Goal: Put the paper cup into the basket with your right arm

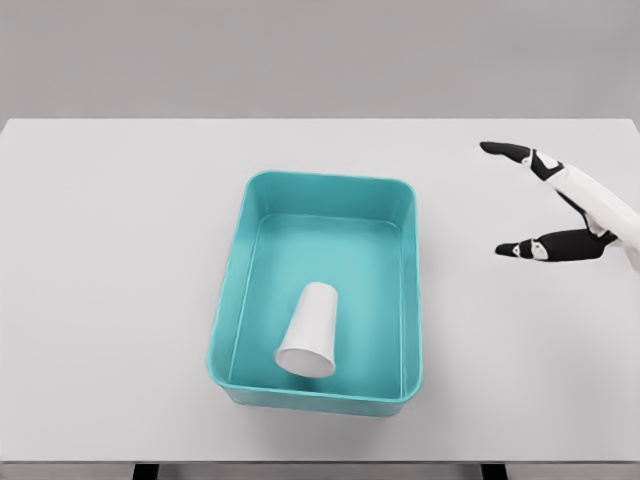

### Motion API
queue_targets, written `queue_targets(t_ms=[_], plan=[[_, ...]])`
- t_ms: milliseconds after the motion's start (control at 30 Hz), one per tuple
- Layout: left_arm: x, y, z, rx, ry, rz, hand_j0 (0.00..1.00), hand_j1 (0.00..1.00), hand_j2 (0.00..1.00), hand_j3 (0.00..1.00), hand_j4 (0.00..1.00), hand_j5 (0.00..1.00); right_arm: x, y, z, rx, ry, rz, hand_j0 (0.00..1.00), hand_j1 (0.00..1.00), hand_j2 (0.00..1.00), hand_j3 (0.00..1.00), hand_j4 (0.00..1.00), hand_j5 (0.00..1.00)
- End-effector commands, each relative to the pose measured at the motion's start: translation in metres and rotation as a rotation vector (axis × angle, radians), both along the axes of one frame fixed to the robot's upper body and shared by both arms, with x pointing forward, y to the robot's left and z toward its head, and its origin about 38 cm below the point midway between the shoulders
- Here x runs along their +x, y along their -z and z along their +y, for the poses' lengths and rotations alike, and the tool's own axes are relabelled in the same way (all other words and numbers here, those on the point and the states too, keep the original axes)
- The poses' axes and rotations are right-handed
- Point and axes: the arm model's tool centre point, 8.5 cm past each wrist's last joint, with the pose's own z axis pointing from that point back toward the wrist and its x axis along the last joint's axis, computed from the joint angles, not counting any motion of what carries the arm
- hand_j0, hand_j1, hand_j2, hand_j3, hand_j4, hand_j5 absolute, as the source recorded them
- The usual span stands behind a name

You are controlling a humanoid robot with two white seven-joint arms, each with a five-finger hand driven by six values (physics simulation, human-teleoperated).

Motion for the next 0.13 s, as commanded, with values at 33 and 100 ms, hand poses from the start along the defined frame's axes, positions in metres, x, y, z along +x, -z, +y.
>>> queue_targets(t_ms=[33, 100], plan=[[0.0, 0.0, 0.0, 0.0, 0.001, 0.0, 1.0, 1.0, 1.0, 1.0, 1.0, 1.0, 0.002, 0.0024, -0.0071, 0.014, 0.022, 0.01, 1.0, 1.0, 1.0, 1.0, 1.0, 1.0], [0.0014, 0.0, -0.0002, 0.0, 0.006, -0.005, 1.0, 1.0, 1.0, 1.0, 1.0, 1.0, 0.0018, 0.0042, -0.0083, 0.013, 0.025, 0.015, 1.0, 1.0, 1.0, 1.0, 1.0, 1.0]])
